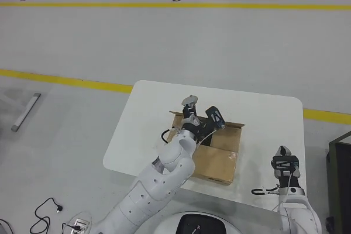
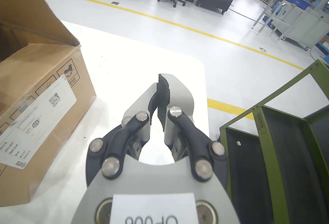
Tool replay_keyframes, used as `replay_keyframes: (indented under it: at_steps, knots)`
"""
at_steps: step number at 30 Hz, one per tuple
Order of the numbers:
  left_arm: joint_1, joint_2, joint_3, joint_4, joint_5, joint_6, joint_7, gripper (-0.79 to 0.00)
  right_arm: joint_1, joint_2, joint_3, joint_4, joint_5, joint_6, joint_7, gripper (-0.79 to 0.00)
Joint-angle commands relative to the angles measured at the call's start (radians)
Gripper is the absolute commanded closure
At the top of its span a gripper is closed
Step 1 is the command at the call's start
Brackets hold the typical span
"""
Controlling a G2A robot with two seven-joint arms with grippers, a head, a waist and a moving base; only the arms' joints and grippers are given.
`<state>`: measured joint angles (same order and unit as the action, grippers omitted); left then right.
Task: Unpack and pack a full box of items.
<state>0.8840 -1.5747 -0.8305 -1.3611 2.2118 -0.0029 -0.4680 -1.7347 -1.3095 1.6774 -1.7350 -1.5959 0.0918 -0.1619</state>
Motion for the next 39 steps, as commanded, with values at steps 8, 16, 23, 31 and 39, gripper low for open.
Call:
replay_keyframes:
  at_steps: [8,16,23,31,39]
  knots:
    - [-0.181,-0.066,0.055,0.257,-0.077,0.091,0.098,-0.785,0.006,0.001,0.015,-0.003,-0.002,0.000,0.012,0.000]
    - [-0.311,-0.139,0.103,0.515,-0.186,0.162,0.202,-0.785,0.012,0.000,0.022,-0.006,-0.001,0.007,0.022,0.000]
    - [-0.395,-0.197,0.139,0.702,-0.227,0.155,0.205,-0.785,0.026,0.000,0.028,0.002,0.002,0.010,0.028,0.000]
    - [-0.464,-0.254,0.153,0.849,-0.276,0.135,0.157,-0.785,0.035,-0.002,0.018,0.005,-0.004,0.014,0.033,0.000]
    - [-0.497,-0.299,0.162,0.951,-0.302,0.140,0.148,-0.785,0.026,-0.003,0.019,0.003,-0.002,0.019,0.031,0.000]
